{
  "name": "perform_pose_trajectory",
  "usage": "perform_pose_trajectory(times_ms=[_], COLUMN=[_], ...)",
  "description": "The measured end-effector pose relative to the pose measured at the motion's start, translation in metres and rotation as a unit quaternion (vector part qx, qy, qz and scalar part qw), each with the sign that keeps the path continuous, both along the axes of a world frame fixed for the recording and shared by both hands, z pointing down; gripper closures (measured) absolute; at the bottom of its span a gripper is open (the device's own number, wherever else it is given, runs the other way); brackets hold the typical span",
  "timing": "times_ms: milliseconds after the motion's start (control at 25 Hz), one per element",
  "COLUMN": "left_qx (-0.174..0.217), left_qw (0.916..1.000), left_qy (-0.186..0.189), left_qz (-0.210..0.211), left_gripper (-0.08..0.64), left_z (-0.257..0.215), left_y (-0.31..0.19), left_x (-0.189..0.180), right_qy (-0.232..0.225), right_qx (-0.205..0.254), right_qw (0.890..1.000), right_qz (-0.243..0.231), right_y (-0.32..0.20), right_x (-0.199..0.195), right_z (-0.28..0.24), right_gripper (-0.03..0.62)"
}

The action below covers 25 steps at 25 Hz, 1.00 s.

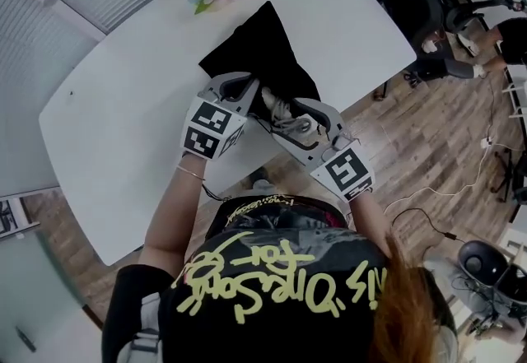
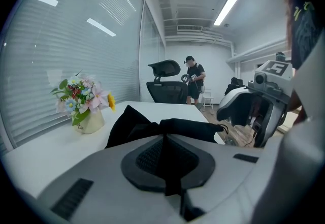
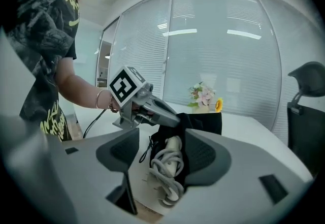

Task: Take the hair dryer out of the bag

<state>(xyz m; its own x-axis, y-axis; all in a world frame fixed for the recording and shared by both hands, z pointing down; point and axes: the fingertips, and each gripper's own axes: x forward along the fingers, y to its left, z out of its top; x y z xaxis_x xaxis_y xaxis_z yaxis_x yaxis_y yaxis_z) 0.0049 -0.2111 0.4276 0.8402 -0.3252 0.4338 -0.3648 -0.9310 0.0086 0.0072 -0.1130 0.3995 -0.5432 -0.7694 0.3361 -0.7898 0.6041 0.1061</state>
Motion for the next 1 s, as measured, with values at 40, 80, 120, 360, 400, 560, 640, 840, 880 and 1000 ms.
perform_pose_trajectory(times_ms=[40,80,120,360,400,560,640,840,880,1000], left_qx=[0.0,0.0,0.0,0.0,-0.001,-0.007,-0.012,-0.018,-0.018,-0.021], left_qw=[1.0,1.0,1.0,0.9998,0.9998,0.9995,0.9994,0.9991,0.9991,0.999], left_qy=[0.002,0.004,0.006,0.012,0.013,0.016,0.019,0.024,0.025,0.026], left_qz=[0.002,0.004,0.005,0.015,0.017,0.025,0.027,0.03,0.03,0.031], left_gripper=[0.558,0.558,0.558,0.558,0.558,0.558,0.558,0.558,0.558,0.558], left_z=[0.0,0.0,0.001,0.0,0.0,-0.001,-0.002,-0.003,-0.003,-0.004], left_y=[0.0,0.0,0.0,0.001,0.002,0.005,0.007,0.008,0.008,0.008], left_x=[0.0,0.0,0.0,-0.001,-0.002,-0.002,-0.003,-0.004,-0.004,-0.003], right_qy=[0.0,-0.002,-0.005,-0.006,-0.011,-0.013,0.0,0.005,0.006,0.016], right_qx=[-0.002,-0.008,-0.017,-0.067,-0.075,-0.101,-0.111,-0.148,-0.155,-0.169], right_qw=[1.0,1.0,1.0,0.998,0.997,0.994,0.993,0.989,0.988,0.985], right_qz=[-0.008,-0.014,-0.018,-0.001,0.005,0.028,0.031,0.026,0.025,0.029], right_y=[-0.003,-0.006,-0.008,-0.021,-0.024,-0.033,-0.036,-0.042,-0.043,-0.045], right_x=[-0.002,-0.004,-0.006,0.005,0.008,0.013,0.011,0.005,0.005,0.002], right_z=[0.005,0.009,0.014,0.036,0.038,0.044,0.046,0.057,0.058,0.059], right_gripper=[0.308,0.308,0.319,0.356,0.356,0.356,0.356,0.356,0.356,0.354])
